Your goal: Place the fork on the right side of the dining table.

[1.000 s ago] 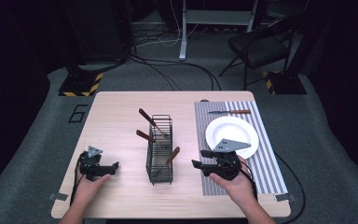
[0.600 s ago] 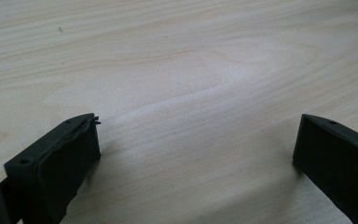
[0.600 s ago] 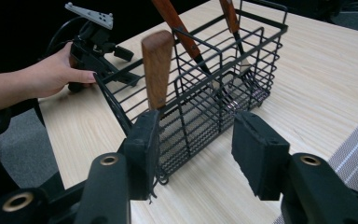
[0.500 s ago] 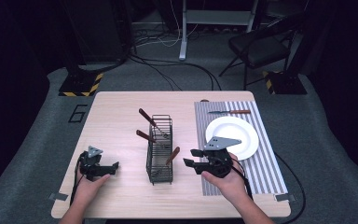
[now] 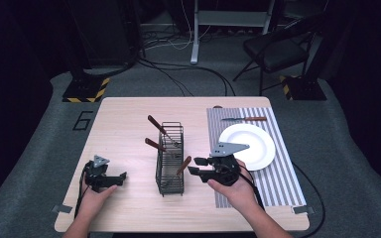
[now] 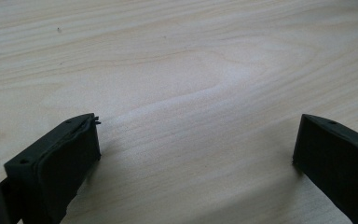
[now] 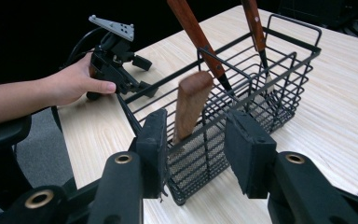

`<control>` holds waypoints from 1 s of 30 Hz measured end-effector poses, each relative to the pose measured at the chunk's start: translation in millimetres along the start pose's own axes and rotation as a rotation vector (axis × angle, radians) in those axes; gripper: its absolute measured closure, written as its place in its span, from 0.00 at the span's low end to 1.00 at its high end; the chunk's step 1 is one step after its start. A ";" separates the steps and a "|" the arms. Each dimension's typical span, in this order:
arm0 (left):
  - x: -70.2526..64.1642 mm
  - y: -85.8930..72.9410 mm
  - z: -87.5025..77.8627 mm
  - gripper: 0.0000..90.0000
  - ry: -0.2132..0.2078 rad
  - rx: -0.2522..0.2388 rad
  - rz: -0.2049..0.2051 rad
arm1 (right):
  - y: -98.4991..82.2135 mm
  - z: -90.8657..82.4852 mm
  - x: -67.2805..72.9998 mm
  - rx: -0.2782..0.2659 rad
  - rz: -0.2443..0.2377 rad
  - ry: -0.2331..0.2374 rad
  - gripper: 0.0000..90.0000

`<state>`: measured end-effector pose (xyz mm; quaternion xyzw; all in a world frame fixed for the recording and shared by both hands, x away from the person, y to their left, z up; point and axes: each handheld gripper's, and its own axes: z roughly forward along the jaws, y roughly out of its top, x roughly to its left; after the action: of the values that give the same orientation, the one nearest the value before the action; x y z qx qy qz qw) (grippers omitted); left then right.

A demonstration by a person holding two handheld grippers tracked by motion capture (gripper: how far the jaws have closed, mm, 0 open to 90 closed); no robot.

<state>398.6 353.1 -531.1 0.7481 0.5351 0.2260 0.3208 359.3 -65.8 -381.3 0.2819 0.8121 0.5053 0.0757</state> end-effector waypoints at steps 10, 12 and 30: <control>-0.1 0.0 0.0 0.00 -0.002 0.000 0.001 | 5.5 7.2 2.2 0.002 -0.005 0.010 0.68; -0.1 0.0 0.0 0.00 -0.002 0.000 0.001 | 6.6 8.6 2.2 0.001 -0.002 0.014 0.69; -0.3 -0.1 0.0 0.00 -0.005 -0.001 0.003 | 10.5 12.9 1.4 0.000 -0.007 0.015 0.81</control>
<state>398.4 352.8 -531.1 0.7494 0.5330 0.2250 0.3220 367.5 -51.5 -378.1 0.2753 0.8135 0.5073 0.0717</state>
